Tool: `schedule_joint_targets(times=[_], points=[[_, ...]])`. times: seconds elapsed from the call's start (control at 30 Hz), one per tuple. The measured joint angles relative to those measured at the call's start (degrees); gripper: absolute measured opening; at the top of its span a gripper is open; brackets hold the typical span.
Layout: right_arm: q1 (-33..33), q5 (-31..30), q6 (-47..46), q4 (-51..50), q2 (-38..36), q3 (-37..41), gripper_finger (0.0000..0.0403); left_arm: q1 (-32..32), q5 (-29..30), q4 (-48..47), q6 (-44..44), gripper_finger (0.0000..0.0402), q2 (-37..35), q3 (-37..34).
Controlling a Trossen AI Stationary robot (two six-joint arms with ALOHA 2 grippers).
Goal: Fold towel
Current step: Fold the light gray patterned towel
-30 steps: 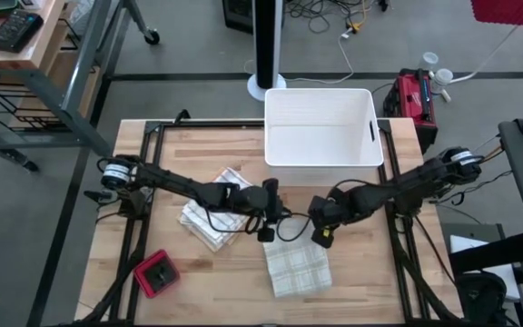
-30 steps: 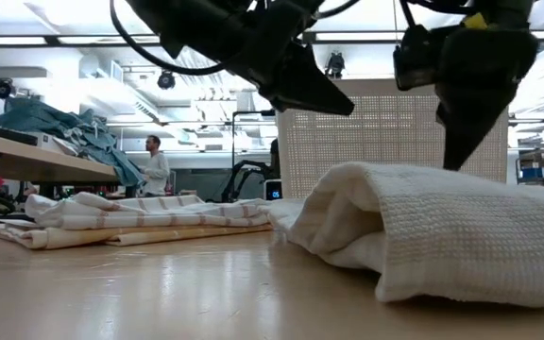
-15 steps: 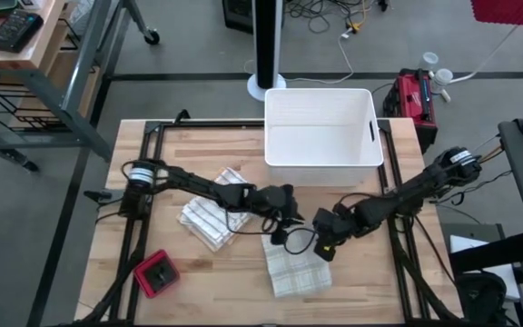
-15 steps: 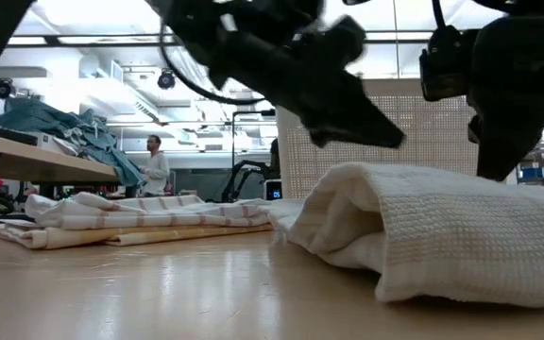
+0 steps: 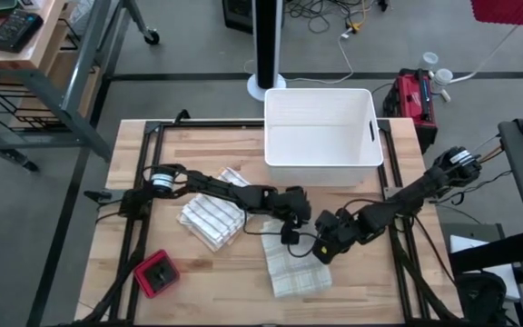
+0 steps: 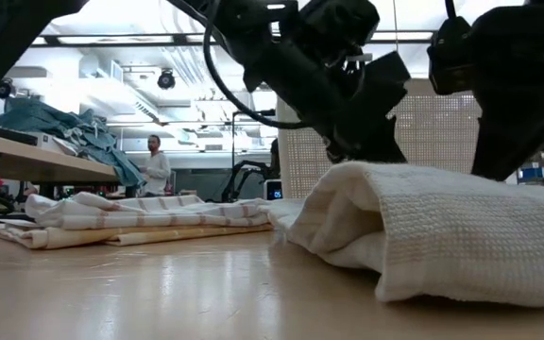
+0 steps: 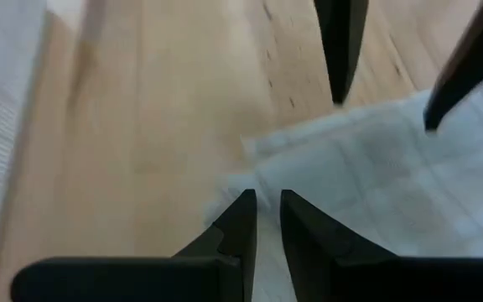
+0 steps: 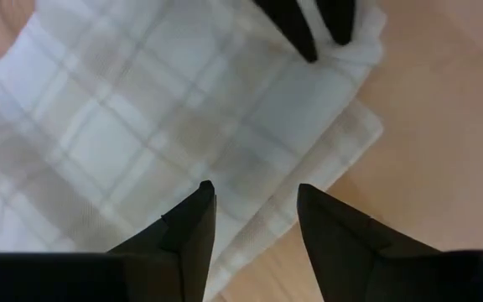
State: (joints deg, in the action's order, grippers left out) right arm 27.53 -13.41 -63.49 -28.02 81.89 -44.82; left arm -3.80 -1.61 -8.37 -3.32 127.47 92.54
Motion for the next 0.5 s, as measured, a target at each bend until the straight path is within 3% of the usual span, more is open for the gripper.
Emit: schedule_joint_targets(times=[0.17, 0.5], points=[[-0.02, -1.68, -2.03, -0.03, 0.0, 0.02, 0.0155, 0.01, 6.73, -0.4, 0.44, 0.0046, -0.14, -0.15], [-0.02, -1.66, -7.91, -0.4, 0.04, 0.09, 0.0149, -0.36, 5.8, -0.39, 1.03, 0.0042, -1.04, -0.05]])
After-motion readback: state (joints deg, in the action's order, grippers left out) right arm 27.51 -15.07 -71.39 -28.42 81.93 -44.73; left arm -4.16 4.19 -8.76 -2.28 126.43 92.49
